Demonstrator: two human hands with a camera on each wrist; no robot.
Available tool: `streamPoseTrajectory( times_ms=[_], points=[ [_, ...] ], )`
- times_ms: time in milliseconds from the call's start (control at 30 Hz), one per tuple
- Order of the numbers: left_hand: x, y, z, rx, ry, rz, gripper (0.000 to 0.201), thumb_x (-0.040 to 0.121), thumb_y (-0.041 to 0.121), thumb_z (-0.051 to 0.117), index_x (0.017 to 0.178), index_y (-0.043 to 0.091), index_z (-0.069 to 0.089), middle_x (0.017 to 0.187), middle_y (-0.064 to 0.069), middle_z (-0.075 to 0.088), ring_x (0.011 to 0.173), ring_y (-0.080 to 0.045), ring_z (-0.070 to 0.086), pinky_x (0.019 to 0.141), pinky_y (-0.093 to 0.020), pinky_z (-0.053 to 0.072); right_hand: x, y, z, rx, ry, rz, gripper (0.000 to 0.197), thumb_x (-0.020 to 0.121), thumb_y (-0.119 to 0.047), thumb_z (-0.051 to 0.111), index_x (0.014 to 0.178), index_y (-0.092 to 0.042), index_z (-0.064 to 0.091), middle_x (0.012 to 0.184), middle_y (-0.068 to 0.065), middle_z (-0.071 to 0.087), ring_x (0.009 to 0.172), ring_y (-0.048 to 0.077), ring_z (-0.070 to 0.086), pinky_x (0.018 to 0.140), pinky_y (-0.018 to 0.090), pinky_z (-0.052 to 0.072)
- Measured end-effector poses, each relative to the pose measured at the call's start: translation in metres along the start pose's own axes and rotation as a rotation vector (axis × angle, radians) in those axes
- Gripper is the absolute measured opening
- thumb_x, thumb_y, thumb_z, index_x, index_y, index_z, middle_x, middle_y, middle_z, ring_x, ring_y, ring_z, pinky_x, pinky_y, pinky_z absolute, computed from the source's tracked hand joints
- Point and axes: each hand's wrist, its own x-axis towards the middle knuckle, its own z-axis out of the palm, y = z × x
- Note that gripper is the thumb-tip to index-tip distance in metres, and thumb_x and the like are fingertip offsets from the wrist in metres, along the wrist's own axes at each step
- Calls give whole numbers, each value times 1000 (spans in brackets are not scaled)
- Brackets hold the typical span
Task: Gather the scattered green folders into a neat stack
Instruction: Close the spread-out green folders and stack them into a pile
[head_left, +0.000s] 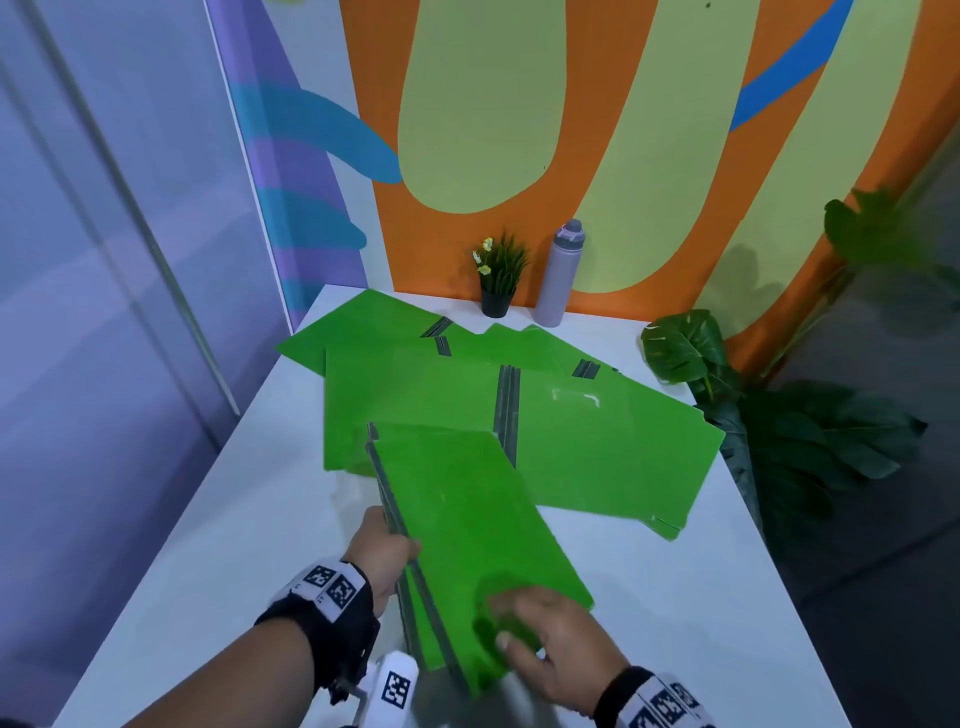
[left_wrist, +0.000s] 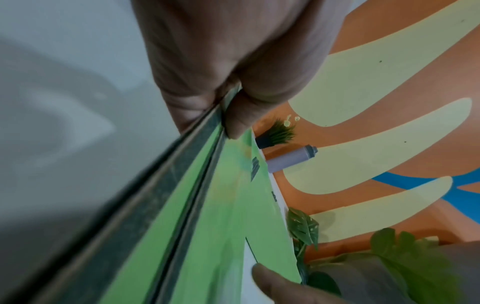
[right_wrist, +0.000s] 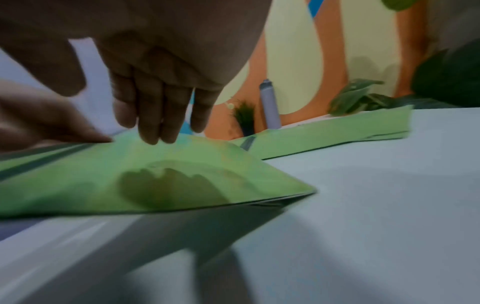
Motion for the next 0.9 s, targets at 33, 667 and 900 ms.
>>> streamPoseTrajectory(
  times_ms=[33,667,900],
  points=[
    [1,2,-4,13,-6,24,38,85,-3,56,119,9,45,102,-15,52,95,-31,53,92,-50,50,4,9,-1,-5,50,81,48,91,-55,33,128,-31,53,137,-12,50,124,1,39,111,32,33],
    [57,43,-56,-34,306,174,29,95,10,48,123,12,42,111,-15,54,104,-35,52,87,-46,45,148,165,-61,39,183,805,67,87,-49,52,147,-35,25,156,12,16,137,39,29,108,60,32],
    [82,38,-72,-56,354,179,23,97,14,47,119,11,44,102,-13,52,93,-30,51,84,-45,44,148,246,-72,-153,15,1078,82,78,-71,47,145,-49,5,158,13,-5,139,53,3,102,74,20]
  ],
)
